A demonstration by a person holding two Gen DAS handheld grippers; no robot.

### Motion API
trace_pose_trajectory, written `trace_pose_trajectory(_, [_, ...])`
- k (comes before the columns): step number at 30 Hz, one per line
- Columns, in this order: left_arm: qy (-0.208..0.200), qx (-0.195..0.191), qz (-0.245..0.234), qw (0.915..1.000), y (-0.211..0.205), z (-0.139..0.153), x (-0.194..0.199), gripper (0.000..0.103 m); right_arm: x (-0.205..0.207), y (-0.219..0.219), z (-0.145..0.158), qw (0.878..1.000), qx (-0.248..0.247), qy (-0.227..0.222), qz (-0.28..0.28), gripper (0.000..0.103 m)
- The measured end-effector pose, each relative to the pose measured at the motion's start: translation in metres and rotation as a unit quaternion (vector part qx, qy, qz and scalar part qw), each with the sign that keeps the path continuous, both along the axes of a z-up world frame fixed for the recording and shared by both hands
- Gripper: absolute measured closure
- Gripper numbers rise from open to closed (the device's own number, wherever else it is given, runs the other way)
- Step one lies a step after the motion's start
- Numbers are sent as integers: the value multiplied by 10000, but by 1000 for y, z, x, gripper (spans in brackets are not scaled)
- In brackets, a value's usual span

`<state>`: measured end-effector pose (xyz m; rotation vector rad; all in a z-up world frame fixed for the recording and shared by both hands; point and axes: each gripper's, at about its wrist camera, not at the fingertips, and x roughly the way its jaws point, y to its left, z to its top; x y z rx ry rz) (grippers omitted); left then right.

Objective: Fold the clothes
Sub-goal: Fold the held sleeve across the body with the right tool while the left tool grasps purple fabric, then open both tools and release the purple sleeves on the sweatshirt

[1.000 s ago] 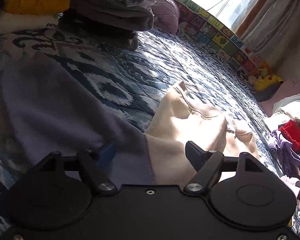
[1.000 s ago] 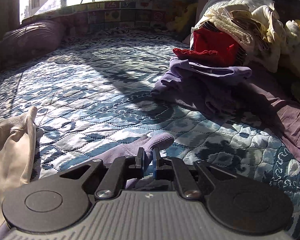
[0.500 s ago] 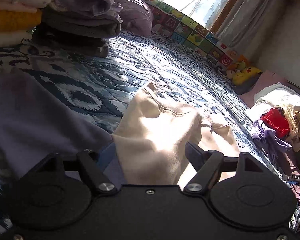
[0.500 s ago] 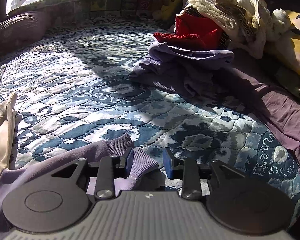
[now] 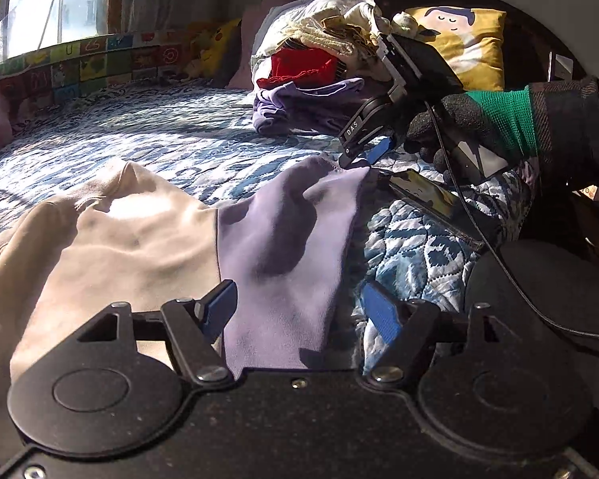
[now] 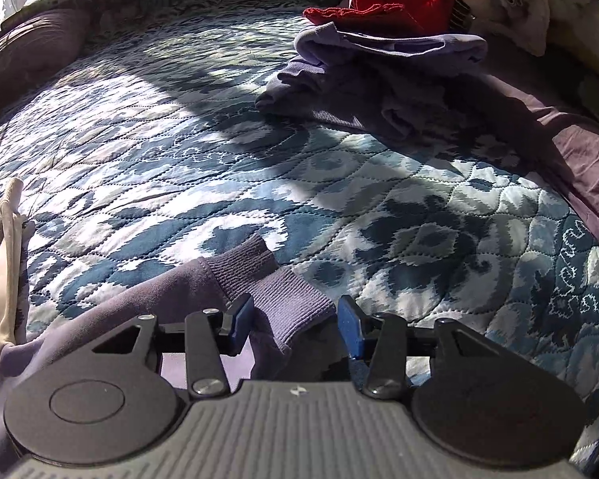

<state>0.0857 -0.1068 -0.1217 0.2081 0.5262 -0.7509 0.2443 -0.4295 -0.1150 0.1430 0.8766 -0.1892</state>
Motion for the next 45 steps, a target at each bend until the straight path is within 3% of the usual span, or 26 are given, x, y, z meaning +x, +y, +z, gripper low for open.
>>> trace_pose_trajectory(2, [37, 166, -93, 9998, -6, -7, 1, 40, -2, 8, -5, 9985, -403, 106, 343, 81])
trace_pose_trajectory(5, [262, 427, -82, 9987, -8, -17, 5, 63, -4, 15, -2, 9898, -1156, 244, 794, 92])
trace_pose_trajectory(6, [340, 488, -77, 9982, -7, -20, 6, 64, -5, 14, -2, 9874, -1302, 281, 852, 93])
trace_pose_trajectory(11, [276, 443, -36, 9986, -5, -18, 3, 64, -6, -6, 11, 9936, -922, 242, 614, 92])
trace_pose_trajectory(13, [194, 539, -59, 9983, -8, -19, 2, 64, -7, -12, 14, 9962, -685, 221, 489, 74])
trace_pose_trajectory(14, [159, 608, -67, 9980, -9, -20, 1, 64, -7, -15, 15, 9976, -520, 208, 411, 58])
trace_pose_trajectory(16, [106, 709, -93, 9974, -12, -23, 0, 64, -5, -13, 15, 9979, -442, 176, 444, 57])
trace_pose_trajectory(17, [80, 752, -105, 9971, -13, -25, -1, 64, -5, -10, 11, 9977, -440, 183, 476, 60])
trace_pose_trajectory(19, [32, 810, -113, 9966, -13, -26, -1, 67, -2, -6, 6, 9973, -396, 233, 574, 82])
trace_pose_trajectory(20, [7, 838, -97, 9964, -13, -26, -1, 75, -2, -4, 5, 9972, -386, 240, 599, 98])
trace_pose_trajectory(23, [-5, 842, -32, 9964, -10, -26, 2, 98, -4, -3, 6, 9973, -332, 156, 638, 99])
trace_pose_trajectory(28, [67, 709, -76, 9974, -4, -20, 1, 102, -22, -16, 29, 9975, -150, -388, 566, 99])
trace_pose_trajectory(31, [131, 665, -98, 9977, -5, -19, 2, 102, -18, -24, 25, 9985, -71, -213, 501, 98])
trace_pose_trajectory(32, [160, 679, -138, 9975, -6, -20, 2, 102, -16, -24, 23, 9989, -8, -191, 430, 97])
trace_pose_trajectory(34, [216, 667, -158, 9974, -6, -21, 2, 102, -13, -26, 17, 9994, 131, -153, 281, 81])
trace_pose_trajectory(35, [232, 649, -149, 9975, -6, -21, 3, 97, -12, -26, 14, 9995, 201, -133, 207, 55])
trace_pose_trajectory(36, [221, 638, -140, 9976, -7, -21, 2, 87, -10, -27, 12, 9995, 271, -114, 132, 49])
trace_pose_trajectory(37, [206, 647, -143, 9976, -7, -21, 2, 82, -8, -24, 8, 9996, 158, -27, 232, 56])
trace_pose_trajectory(38, [207, 663, -162, 9975, -8, -22, 2, 80, -6, -20, 5, 9994, 27, 67, 347, 91])
trace_pose_trajectory(39, [238, 693, -212, 9971, -8, -23, 1, 81, -4, -14, 3, 9981, -306, 214, 491, 99])
trace_pose_trajectory(40, [270, 723, -263, 9967, -8, -24, 1, 81, -9, -3, 0, 9937, -828, 284, 697, 99])
trace_pose_trajectory(42, [368, 747, -352, 9959, -7, -26, 2, 81, -9, 1, -2, 9862, -1409, 470, 732, 101])
trace_pose_trajectory(45, [568, 547, -414, 9960, 1, -20, 6, 81, -17, 3, 13, 9872, -1408, 109, 736, 101])
